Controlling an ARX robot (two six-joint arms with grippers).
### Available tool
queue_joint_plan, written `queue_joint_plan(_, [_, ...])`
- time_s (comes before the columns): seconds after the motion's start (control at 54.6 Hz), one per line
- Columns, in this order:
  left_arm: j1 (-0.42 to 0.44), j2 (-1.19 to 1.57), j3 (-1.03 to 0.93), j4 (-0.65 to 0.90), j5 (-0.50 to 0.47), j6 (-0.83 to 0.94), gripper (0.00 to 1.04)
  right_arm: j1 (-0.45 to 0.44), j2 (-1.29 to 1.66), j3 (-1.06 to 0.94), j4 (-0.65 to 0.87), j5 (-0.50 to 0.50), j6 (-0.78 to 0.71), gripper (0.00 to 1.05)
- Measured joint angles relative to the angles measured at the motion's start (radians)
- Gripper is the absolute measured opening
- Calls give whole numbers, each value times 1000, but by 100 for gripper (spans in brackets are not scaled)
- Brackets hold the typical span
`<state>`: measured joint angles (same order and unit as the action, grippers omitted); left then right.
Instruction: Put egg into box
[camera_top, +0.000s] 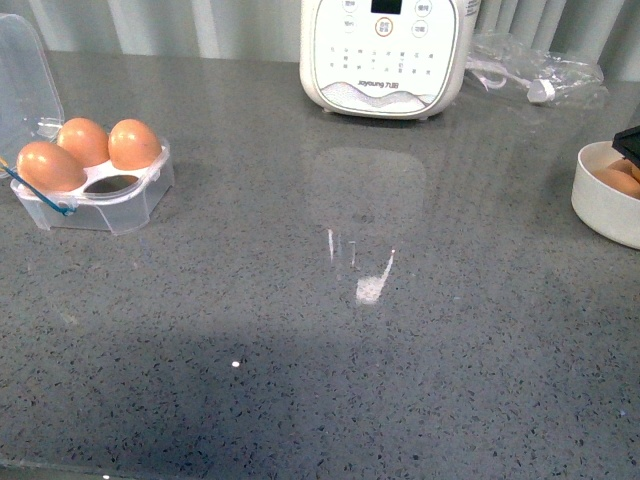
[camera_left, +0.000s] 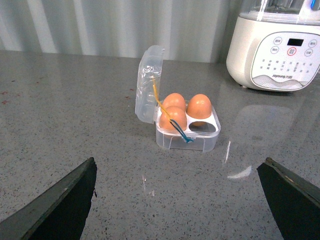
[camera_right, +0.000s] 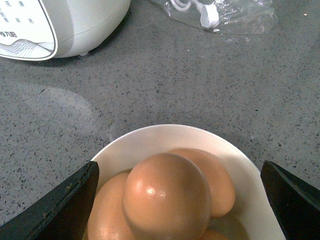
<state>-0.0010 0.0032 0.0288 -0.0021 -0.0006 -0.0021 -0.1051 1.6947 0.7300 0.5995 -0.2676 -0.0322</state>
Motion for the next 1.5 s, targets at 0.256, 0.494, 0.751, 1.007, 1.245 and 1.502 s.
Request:
queue_joint_plan(0.256, [0, 0, 0, 0, 0, 0, 98, 0, 0, -6, -10, 7, -22, 67])
queue_joint_plan(0.494, [0, 0, 0, 0, 0, 0, 98, 24, -64, -34, -20, 24, -47, 44])
queue_joint_plan(0.751, [0, 0, 0, 0, 0, 0, 98, 121, -154, 16, -80, 45, -42, 44])
queue_joint_plan(1.007, [0, 0, 0, 0, 0, 0, 98, 351, -97, 150, -85, 25, -43, 44])
queue_joint_plan(1.245, [0, 0, 0, 0, 0, 0, 98, 557, 64, 259, -56, -58, -42, 44])
queue_joint_plan(1.502, [0, 0, 0, 0, 0, 0, 98, 669, 184, 348, -10, -127, -19, 44])
